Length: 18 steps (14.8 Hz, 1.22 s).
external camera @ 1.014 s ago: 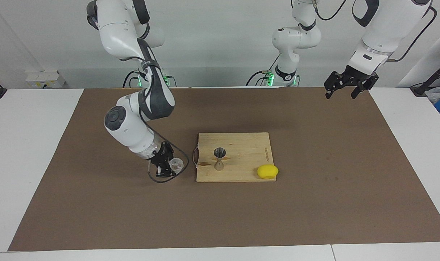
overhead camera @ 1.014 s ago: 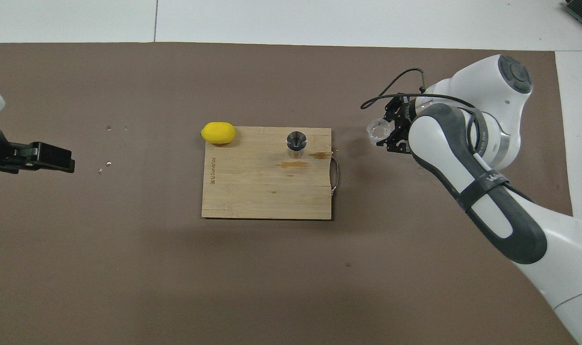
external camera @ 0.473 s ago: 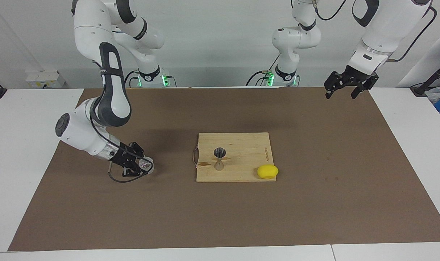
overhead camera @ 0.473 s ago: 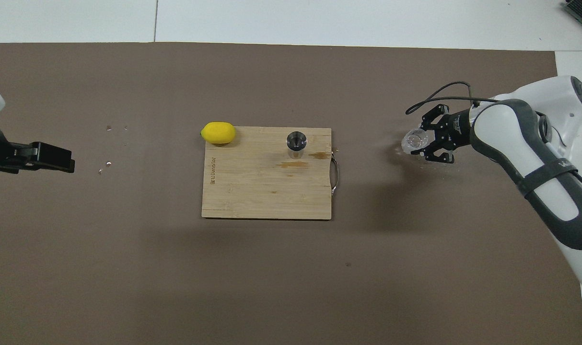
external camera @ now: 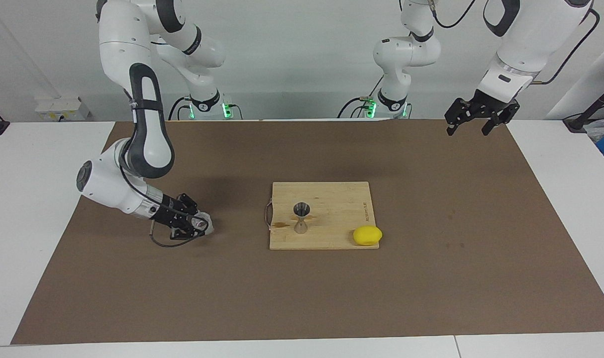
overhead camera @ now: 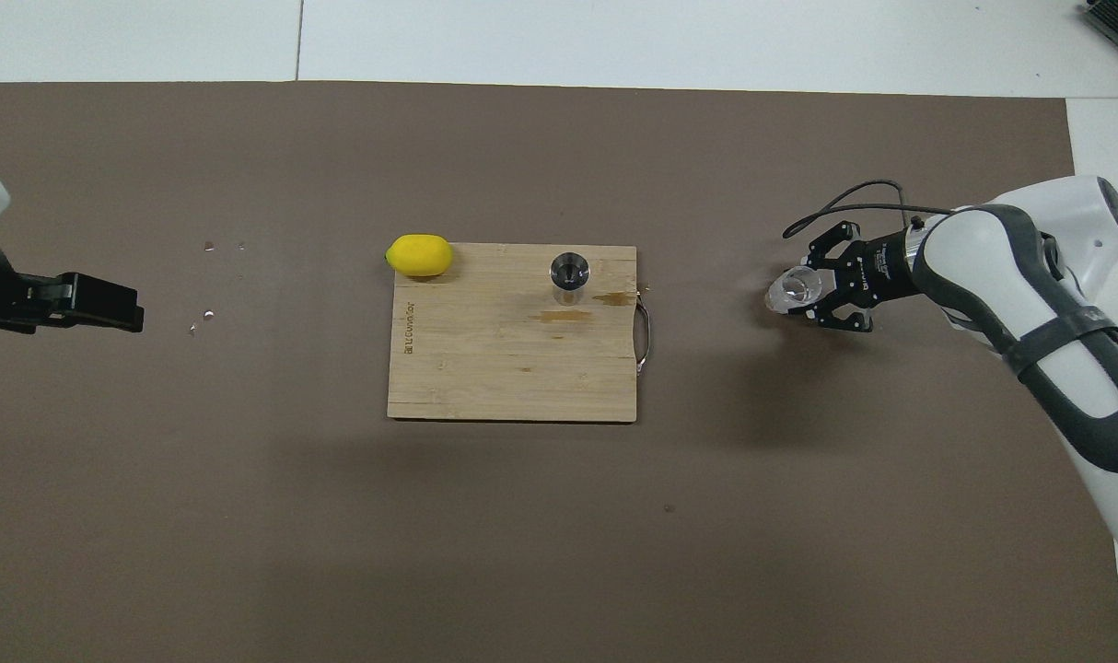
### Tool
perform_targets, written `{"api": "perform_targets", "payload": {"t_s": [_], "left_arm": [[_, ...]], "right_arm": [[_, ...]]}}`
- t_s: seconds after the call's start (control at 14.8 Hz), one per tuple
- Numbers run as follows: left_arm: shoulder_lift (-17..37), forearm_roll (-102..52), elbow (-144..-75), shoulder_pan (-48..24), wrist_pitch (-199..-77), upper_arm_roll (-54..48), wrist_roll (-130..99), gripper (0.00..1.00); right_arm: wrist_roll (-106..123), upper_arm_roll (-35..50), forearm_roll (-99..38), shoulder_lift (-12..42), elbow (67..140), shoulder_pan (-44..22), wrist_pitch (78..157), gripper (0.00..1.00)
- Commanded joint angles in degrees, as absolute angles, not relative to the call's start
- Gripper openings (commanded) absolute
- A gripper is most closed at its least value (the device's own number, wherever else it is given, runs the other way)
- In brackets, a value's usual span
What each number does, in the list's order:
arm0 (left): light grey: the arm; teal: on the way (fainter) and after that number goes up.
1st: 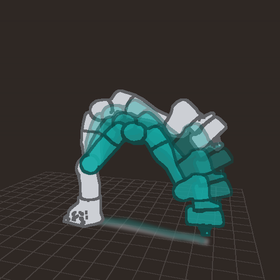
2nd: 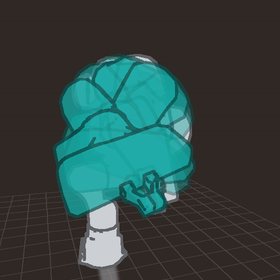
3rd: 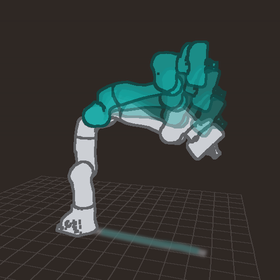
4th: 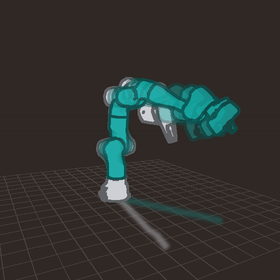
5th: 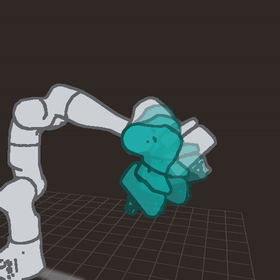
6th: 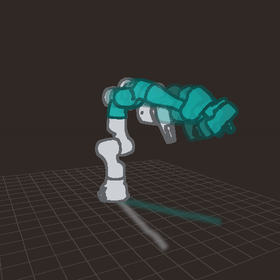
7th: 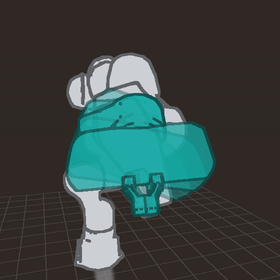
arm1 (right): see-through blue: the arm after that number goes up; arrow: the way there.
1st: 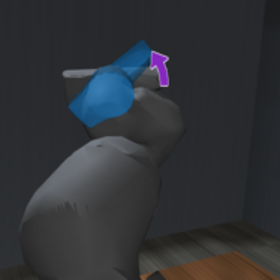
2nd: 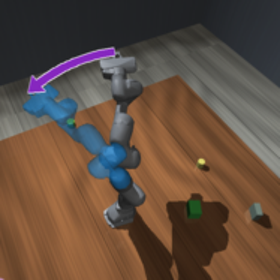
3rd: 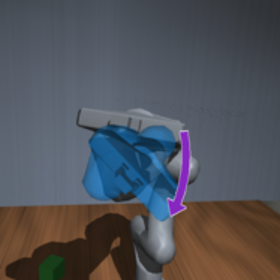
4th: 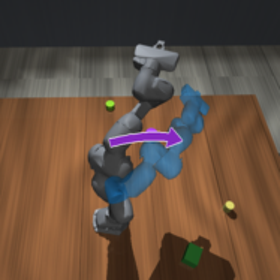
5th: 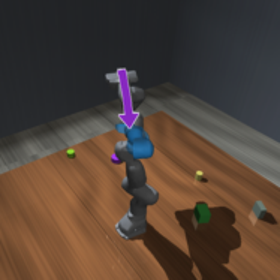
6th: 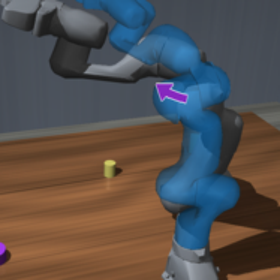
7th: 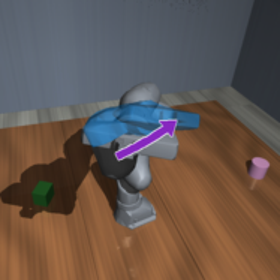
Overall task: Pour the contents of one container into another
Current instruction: 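Lower the clear glass onto the table with the right gripper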
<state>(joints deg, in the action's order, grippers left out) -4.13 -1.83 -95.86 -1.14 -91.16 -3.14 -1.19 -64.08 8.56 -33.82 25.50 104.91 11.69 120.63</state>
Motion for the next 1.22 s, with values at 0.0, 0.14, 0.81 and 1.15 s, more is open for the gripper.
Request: {"api": "perform_targets", "payload": {"t_s": [0.0, 0.14, 0.81, 1.15], "left_arm": [[-5.98, -0.97, -97.91, -1.41, -91.93, -2.81, -0.88, 1.0], [-5.98, -0.97, -97.91, -1.41, -91.93, -2.81, -0.97, 1.0], [-5.98, -0.97, -97.91, -1.41, -92.02, -2.81, -0.97, 1.0], [-5.98, -0.97, -97.91, -1.41, -92.02, -2.81, -0.97, 1.0]], "right_arm": [[-59.95, 9.49, -35.68, 24.7, 106.96, 14.15, 120.41, 0.0], [-58.11, 9.49, -35.68, 24.61, 107.92, 15.64, 120.24, 0.0], [-54.75, 9.32, -35.86, 23.29, 110.13, 21.96, 119.27, 0.42], [-54.14, 9.14, -34.98, 18.12, 111.97, 21.89, 119.0, 0.98]]}}
